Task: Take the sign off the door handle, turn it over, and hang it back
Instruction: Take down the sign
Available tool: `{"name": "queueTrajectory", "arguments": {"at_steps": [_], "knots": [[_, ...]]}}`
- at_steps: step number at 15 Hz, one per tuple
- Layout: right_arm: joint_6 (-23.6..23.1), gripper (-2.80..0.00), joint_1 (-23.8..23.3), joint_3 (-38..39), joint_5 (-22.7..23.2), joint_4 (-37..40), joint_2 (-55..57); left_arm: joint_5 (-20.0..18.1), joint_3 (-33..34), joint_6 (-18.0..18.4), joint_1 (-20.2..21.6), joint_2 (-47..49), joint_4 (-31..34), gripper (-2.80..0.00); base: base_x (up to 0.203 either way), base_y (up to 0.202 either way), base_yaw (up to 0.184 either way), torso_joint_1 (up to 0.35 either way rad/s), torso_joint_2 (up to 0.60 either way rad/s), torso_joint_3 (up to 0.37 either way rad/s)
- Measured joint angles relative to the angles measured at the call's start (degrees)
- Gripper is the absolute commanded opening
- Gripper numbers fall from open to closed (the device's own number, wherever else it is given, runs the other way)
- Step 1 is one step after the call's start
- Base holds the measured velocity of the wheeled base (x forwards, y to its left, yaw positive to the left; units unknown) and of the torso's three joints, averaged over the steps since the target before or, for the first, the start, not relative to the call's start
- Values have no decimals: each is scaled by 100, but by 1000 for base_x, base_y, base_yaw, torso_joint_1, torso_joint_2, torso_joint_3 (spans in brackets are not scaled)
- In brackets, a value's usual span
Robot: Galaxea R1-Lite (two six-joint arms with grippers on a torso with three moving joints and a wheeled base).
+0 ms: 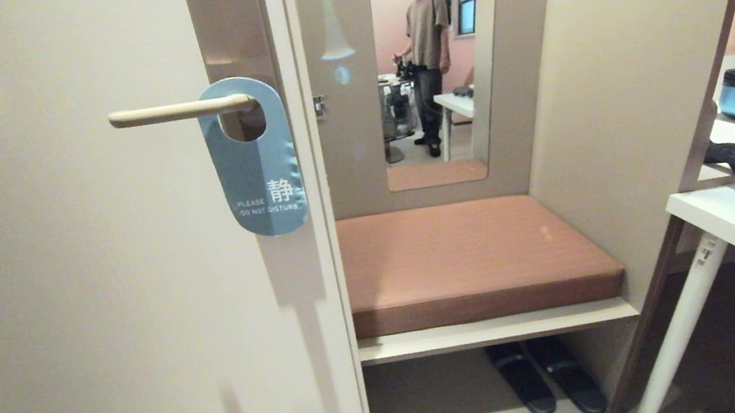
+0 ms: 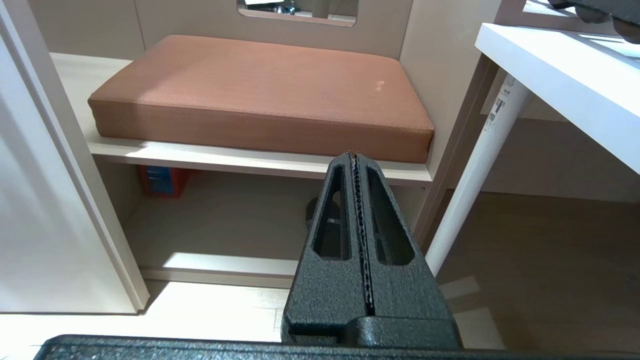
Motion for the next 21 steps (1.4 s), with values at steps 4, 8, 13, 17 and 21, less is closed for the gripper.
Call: {"name": "queueTrajectory", "arguments": {"at_steps": [4,8,13,17,21], "knots": [[0,-280,0,0,-1,-1,0,-1,0,4,-2,0,0,-280,0,0,0,0,0,0],[1,-280,0,0,-1,0,0,-1,0,-13,2,0,-5,-280,0,0,0,0,0,0],[0,-280,0,0,2,-2,0,7,0,-96,-5,0,0,-280,1,129,2,2,1,3],[1,-280,0,0,0,-2,0,5,0,-94,0,0,-2,-280,0,193,-3,0,-2,4],[0,-280,-1,0,3,-2,0,5,0,-93,-2,0,-2,-280,0,144,-2,4,2,1]]}}
